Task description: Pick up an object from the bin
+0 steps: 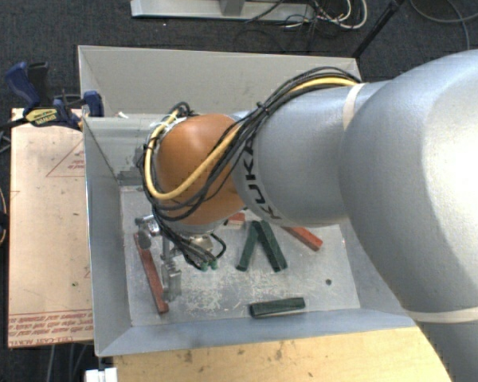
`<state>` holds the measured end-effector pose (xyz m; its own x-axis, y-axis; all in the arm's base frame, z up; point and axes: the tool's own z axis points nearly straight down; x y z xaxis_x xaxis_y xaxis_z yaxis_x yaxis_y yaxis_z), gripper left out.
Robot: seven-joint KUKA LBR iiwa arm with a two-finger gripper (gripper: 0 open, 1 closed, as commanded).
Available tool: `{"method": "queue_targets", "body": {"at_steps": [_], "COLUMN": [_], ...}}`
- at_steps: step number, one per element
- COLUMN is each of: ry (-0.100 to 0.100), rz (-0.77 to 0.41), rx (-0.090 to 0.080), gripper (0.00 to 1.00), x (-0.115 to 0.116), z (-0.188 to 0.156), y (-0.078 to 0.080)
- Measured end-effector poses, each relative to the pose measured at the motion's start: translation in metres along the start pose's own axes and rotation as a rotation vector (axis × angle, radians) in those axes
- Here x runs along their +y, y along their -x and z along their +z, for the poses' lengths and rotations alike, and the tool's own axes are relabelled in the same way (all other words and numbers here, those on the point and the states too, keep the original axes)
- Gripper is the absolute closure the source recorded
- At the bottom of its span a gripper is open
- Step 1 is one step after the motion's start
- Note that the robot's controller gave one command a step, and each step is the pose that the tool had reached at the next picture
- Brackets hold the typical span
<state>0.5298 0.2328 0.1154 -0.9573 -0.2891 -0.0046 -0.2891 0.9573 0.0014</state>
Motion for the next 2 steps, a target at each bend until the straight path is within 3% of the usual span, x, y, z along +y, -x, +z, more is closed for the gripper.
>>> {"method": "queue_targets", "body": {"at_steps": [1,2], "ry": [0.001,0.000], "rz": [-0.257,-0.391], "rx": [0.005,0.005], "gripper": [0.00,0.00], "x": [-0.008,0.004], "z": [-0.002,-0.013], "y": [0.004,-0.020]}}
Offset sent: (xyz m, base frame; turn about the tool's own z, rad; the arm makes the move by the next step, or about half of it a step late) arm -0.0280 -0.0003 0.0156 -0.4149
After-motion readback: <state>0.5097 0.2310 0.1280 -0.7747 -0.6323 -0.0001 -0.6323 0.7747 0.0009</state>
